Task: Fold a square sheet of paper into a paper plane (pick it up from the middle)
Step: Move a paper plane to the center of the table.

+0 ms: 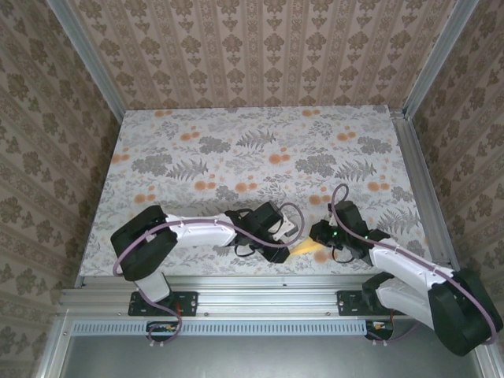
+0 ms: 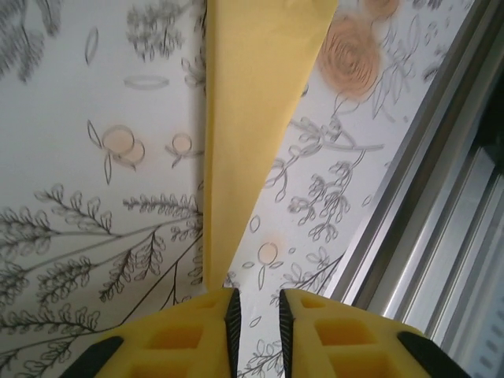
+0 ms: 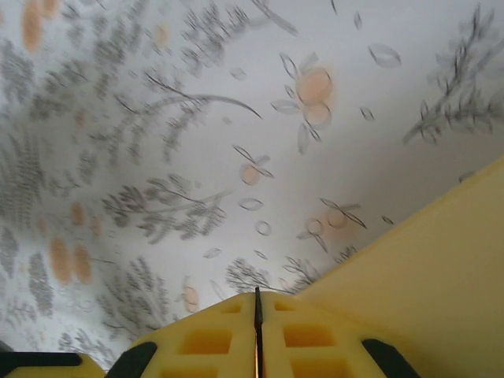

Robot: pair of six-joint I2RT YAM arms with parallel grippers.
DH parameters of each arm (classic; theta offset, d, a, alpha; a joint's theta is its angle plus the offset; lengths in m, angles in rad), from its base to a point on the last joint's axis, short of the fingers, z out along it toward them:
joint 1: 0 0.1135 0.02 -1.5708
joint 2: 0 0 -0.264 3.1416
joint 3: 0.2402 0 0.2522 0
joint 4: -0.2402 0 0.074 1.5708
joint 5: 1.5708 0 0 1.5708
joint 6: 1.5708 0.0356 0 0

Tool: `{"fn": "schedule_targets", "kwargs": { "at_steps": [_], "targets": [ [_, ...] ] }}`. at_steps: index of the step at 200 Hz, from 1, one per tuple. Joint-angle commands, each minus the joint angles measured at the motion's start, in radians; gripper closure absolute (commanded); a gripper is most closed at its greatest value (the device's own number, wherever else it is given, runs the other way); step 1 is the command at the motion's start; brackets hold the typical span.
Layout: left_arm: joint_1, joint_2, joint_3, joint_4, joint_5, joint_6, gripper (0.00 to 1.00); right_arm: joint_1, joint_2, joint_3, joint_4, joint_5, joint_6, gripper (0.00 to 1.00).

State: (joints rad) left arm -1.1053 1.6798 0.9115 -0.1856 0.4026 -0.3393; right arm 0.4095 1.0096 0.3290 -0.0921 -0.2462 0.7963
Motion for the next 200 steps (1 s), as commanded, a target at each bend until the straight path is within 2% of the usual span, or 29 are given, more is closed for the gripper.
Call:
{"fn": "schedule_targets", "kwargs": {
  "at_steps": [1,43,81,130,200],
  "targets": [
    [0.006,-0.026,0.054,-0.066,-0.038,0.050,0.70,-0.036,-0.047,0.050,-0.114,-0.016,-0.050,0.88],
    [0.007,0.003,0.111,-0.086,-0.104,0.086,0.53,-0.081,-0.112,0.098,-0.233,-0.012,-0.073,0.70],
    [-0.001,0.044,0.146,-0.065,-0.084,0.099,0.48,-0.153,-0.182,0.146,-0.369,-0.034,-0.091,0.57],
    [-0.020,0.134,0.220,-0.080,-0.102,0.131,0.48,-0.189,-0.217,0.191,-0.512,-0.044,-0.085,0.46],
    [-0.045,0.214,0.275,-0.110,-0.151,0.164,0.60,-0.213,-0.216,0.196,-0.531,-0.082,-0.099,0.42]
  ]
}}
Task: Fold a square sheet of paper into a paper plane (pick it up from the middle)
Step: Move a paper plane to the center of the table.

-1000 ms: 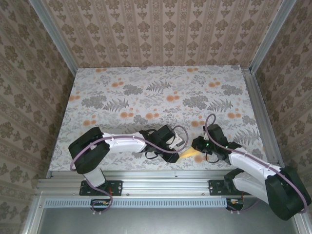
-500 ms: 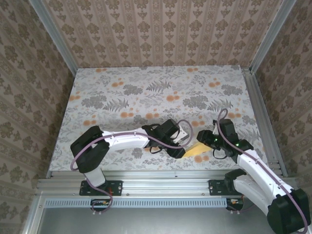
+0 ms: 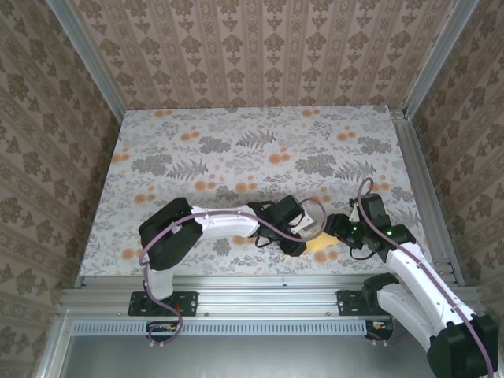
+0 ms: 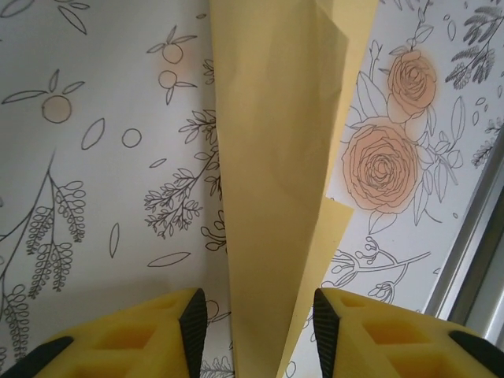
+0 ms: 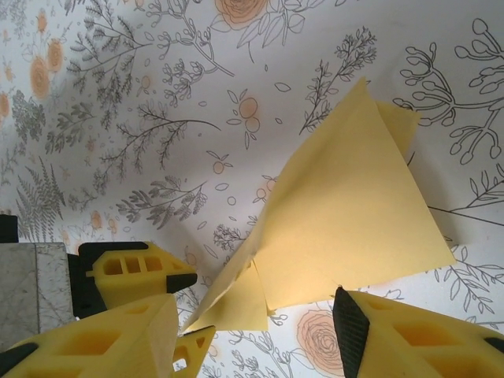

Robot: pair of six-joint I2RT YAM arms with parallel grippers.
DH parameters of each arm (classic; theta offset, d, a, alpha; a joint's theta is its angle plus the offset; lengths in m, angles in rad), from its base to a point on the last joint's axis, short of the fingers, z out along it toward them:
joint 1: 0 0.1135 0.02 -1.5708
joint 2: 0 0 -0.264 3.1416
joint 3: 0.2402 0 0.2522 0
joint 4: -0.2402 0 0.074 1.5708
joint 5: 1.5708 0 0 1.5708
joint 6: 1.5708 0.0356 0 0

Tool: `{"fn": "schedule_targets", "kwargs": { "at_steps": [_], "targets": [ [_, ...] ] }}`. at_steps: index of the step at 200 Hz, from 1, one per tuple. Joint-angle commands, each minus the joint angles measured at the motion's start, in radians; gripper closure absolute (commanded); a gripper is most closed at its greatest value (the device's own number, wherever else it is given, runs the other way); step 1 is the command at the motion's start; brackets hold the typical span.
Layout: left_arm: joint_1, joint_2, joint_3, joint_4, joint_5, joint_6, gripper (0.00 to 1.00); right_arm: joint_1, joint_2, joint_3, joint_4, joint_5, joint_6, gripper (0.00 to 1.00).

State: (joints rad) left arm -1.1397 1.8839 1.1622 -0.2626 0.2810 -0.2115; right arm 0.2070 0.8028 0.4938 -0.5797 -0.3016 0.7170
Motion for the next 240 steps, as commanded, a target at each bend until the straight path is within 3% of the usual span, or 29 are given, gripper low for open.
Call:
{"fn": "schedule_targets", "kwargs": {
  "at_steps": [1,48,93,150,189,240],
  "targets": [
    [-0.010,0.010,0.024,-0.032,-0.032,0.036,0.60,-0.010,-0.009,0.030,-0.044,-0.027,-0.020,0.42],
    [-0.009,0.025,0.024,-0.033,-0.046,0.029,0.84,-0.012,0.001,0.011,-0.016,-0.106,-0.002,0.40],
    [0.016,-0.005,0.007,-0.029,-0.024,0.015,0.93,-0.010,0.005,0.002,-0.041,-0.178,0.011,0.39],
    [0.082,-0.035,-0.078,0.096,0.115,-0.092,0.95,0.037,0.001,-0.040,-0.026,-0.233,0.098,0.36],
    [0.103,-0.044,-0.098,0.131,0.154,-0.126,0.95,0.128,0.046,-0.080,0.076,-0.178,0.178,0.35],
    [0.109,-0.054,-0.120,0.156,0.172,-0.142,0.95,0.163,0.120,-0.116,0.246,-0.158,0.252,0.33]
  ]
}}
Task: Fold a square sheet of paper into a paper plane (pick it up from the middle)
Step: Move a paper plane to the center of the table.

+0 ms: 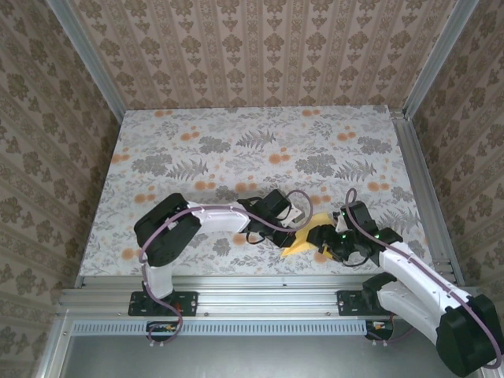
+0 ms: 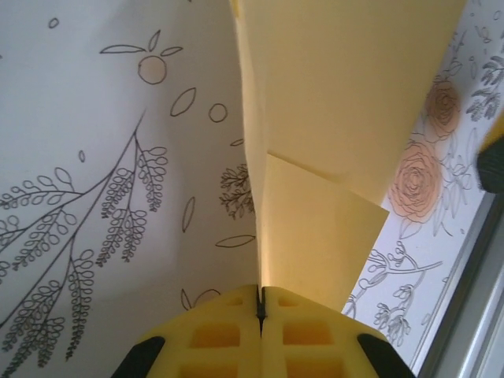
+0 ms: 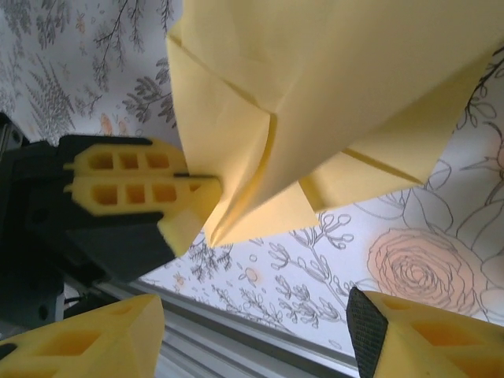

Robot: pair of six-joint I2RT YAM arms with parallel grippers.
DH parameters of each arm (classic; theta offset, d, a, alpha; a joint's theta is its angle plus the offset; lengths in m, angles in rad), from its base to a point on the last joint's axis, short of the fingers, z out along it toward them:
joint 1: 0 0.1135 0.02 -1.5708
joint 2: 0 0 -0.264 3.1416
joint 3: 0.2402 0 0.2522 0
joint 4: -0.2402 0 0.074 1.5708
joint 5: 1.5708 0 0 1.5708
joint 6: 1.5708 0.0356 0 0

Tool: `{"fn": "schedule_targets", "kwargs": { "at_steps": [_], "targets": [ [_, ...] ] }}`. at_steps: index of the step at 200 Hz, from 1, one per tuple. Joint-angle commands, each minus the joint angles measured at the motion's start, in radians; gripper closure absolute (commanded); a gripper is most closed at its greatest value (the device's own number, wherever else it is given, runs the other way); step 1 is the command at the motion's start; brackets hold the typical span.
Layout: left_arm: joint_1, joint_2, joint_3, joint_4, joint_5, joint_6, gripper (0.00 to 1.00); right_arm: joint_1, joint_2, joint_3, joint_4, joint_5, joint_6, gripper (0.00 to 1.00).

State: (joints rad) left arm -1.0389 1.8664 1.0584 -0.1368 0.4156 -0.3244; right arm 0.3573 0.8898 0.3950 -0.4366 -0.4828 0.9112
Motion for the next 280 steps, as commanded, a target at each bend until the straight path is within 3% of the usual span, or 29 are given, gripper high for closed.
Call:
{"fn": "schedule_targets", "kwargs": {
  "at_steps": [1,76,113,174,219,280],
  "targets": [
    [0.009,-0.036,-0.017,0.031,0.038,-0.030,0.95,0.012,0.035,-0.017,0.106,0.023,0.059,0.33],
    [0.017,-0.024,-0.041,0.058,0.049,-0.039,0.95,0.042,0.148,0.004,0.150,0.113,0.017,0.33],
    [0.018,-0.021,-0.051,0.069,0.052,-0.043,0.95,0.052,0.224,-0.018,0.283,0.060,0.055,0.38],
    [0.022,-0.018,-0.057,0.075,0.055,-0.046,0.95,0.070,0.284,-0.015,0.323,0.034,0.076,0.41],
    [0.023,-0.018,-0.061,0.077,0.060,-0.048,0.95,0.073,0.305,-0.041,0.433,-0.009,0.149,0.48],
    [0.025,-0.028,-0.077,0.101,0.071,-0.063,0.95,0.074,0.342,-0.034,0.405,-0.011,0.147,0.61]
  ]
}}
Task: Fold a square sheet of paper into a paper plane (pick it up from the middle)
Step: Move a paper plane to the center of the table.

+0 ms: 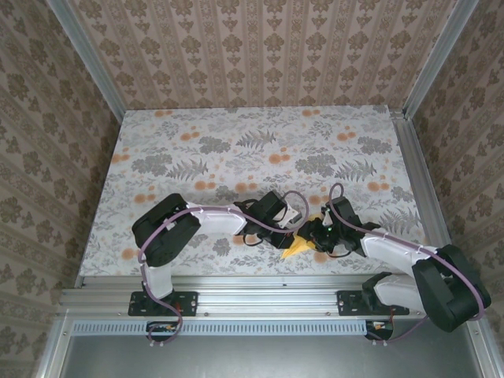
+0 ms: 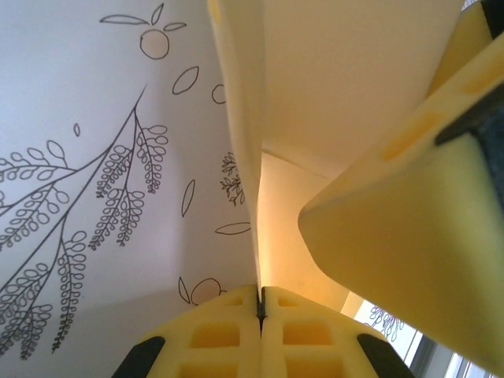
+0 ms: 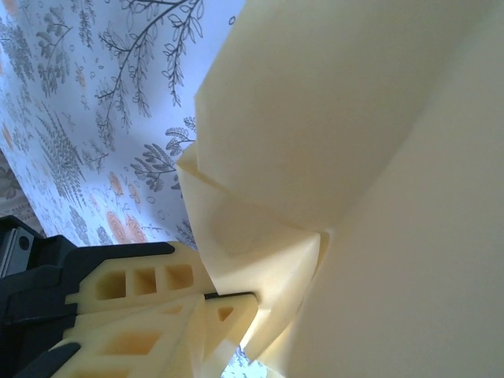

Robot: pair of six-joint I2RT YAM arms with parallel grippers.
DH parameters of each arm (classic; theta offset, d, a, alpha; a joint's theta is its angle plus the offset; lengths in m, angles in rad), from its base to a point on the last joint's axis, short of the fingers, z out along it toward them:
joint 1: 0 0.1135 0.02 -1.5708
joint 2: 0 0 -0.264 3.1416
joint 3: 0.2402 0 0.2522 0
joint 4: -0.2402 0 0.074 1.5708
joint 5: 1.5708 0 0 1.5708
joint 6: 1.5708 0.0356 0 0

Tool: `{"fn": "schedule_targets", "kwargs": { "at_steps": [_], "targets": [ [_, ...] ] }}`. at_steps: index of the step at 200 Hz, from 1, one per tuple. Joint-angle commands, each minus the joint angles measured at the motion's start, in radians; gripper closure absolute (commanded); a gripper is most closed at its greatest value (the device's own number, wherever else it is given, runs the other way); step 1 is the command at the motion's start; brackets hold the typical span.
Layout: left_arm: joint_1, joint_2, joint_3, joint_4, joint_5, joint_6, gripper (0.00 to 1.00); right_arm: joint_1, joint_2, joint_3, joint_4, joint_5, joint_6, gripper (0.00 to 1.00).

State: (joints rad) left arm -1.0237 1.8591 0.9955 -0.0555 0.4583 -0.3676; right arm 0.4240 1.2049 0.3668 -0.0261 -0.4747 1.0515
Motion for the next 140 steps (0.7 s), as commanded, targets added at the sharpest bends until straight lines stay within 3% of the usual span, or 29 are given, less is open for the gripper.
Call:
{"fn": "schedule_targets", "kwargs": {
  "at_steps": [1,140],
  "targets": [
    [0.011,-0.021,-0.014,0.020,0.028,-0.020,0.95,0.008,0.028,-0.005,-0.007,-0.019,0.005,0.61],
    [0.015,-0.065,-0.030,0.032,0.040,-0.033,0.92,0.042,0.055,0.043,-0.057,0.013,-0.007,0.83]
  ]
}}
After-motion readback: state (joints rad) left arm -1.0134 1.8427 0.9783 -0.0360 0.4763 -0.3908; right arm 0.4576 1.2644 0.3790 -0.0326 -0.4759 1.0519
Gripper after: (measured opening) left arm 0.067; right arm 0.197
